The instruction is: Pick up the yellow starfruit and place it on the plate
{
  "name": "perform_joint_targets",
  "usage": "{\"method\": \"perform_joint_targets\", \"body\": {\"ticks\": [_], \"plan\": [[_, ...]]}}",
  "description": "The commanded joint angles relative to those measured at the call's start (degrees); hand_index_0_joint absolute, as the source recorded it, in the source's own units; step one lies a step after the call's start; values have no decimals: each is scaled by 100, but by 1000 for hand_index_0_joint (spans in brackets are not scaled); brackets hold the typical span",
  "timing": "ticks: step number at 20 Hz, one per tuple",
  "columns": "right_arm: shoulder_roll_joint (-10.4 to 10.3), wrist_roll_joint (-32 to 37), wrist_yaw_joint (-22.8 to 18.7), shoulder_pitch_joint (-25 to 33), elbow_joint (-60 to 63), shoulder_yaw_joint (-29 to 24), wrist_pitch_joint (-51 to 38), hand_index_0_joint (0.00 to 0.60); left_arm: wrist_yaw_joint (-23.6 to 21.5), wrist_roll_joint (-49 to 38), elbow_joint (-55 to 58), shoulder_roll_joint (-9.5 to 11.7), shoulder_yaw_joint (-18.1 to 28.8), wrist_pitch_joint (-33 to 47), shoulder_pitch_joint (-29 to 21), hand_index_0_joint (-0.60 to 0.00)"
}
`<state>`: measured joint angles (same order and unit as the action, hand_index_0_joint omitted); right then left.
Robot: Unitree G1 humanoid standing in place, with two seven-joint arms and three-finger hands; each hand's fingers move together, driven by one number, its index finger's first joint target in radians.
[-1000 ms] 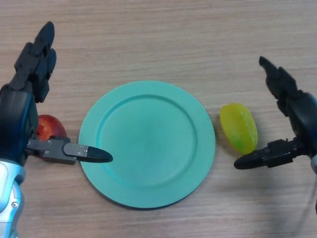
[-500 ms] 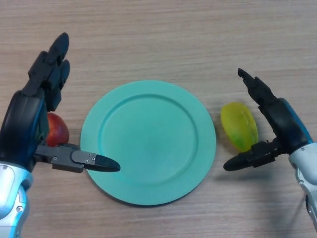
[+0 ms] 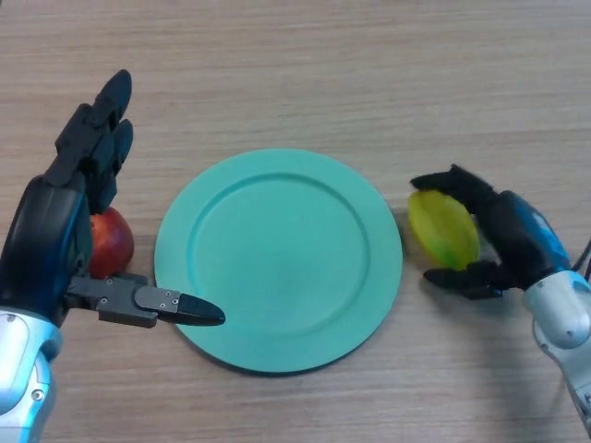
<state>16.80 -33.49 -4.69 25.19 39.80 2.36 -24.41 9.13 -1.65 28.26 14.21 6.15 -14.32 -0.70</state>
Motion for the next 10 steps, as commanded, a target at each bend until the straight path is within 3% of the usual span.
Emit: {"method": "perform_joint_targets", "body": {"ticks": [1,7,10], "plan": [[165,279,-189,309,-433,-334,-301,600,44,-184,407,170,458,658,-139,0],[223,480,-200,332,-821,-398,111,600,40,-275,437,176,541,628,-44,0],[215,927,94,193,-1472,-520,366,600,67,-324,512,174,577,514,-31,0]]}}
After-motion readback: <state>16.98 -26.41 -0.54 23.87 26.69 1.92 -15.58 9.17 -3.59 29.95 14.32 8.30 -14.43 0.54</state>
